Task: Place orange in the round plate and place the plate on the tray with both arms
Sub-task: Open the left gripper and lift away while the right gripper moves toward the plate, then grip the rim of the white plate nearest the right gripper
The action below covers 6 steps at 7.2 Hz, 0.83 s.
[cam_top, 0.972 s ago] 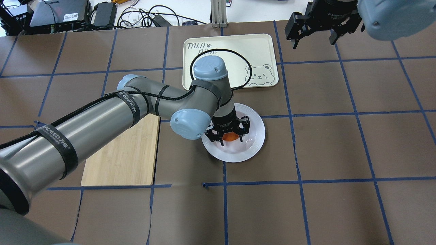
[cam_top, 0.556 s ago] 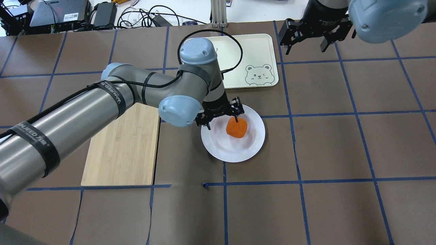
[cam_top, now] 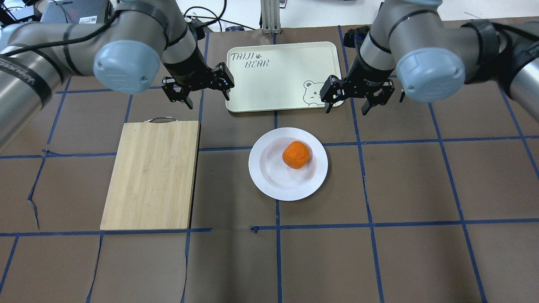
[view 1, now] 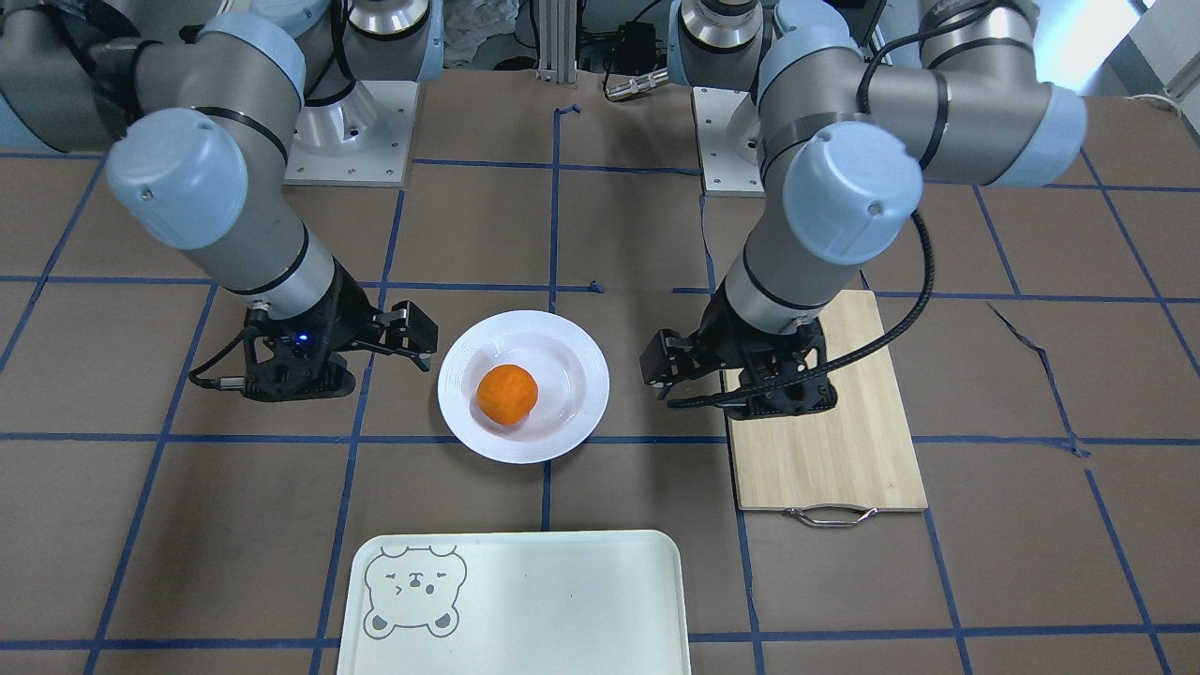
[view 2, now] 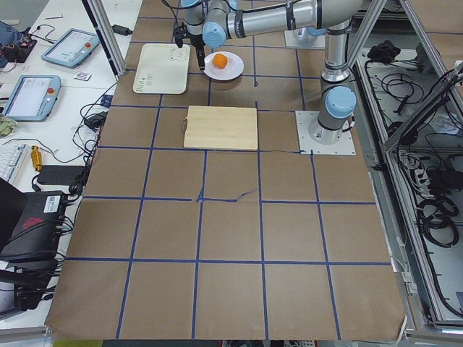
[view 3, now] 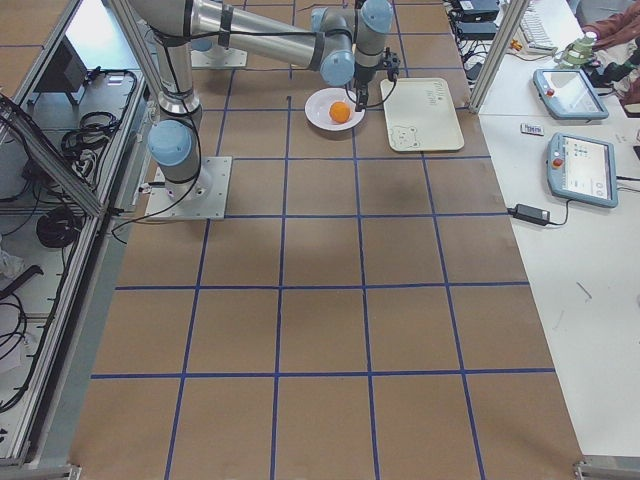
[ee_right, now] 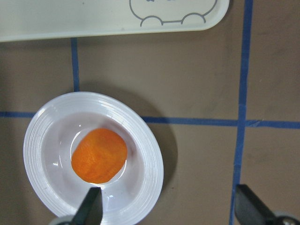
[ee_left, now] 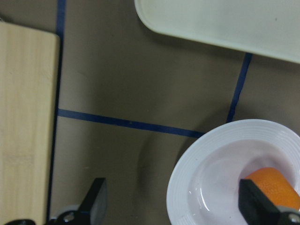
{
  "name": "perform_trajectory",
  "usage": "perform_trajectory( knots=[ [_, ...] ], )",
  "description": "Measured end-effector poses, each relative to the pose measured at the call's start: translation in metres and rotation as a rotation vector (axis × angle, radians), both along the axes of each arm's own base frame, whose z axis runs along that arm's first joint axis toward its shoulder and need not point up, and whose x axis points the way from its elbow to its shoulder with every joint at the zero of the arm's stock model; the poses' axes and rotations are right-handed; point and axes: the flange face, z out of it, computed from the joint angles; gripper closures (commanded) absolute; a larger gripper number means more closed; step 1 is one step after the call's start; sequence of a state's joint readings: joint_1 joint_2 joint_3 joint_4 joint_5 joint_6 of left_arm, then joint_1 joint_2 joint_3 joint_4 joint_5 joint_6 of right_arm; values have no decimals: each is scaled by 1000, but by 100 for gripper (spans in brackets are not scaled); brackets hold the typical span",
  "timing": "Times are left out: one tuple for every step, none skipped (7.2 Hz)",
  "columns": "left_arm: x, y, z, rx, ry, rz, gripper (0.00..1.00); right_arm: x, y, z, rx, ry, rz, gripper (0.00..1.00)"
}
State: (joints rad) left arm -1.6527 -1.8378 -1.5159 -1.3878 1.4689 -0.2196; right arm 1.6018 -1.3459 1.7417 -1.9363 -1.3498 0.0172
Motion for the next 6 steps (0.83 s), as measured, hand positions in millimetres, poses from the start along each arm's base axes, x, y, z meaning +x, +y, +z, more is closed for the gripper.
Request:
perform_trajectory(
  knots=[
    [10, 11, 37, 2, -23, -13, 0, 2, 11, -38, -21, -25, -4, 0],
    [12, 32, 78, 10, -45, -25, 0, 3, 24, -67, -40, -35, -9, 0],
    [7, 56, 113, -9, -53, -44, 0, 3, 39, -90, -53, -39, -13, 0],
    [2, 70, 135, -71, -55, -61, 0, 4, 56, -111, -60, -49, -28, 0],
    [0, 72, 139, -133, -54, -68, 0, 7, 71, -126, -53, -77, -54, 4],
    [0, 76, 129, -158, -55, -68, 0, 10, 80, -135, -39, -115, -73, 5]
  ],
)
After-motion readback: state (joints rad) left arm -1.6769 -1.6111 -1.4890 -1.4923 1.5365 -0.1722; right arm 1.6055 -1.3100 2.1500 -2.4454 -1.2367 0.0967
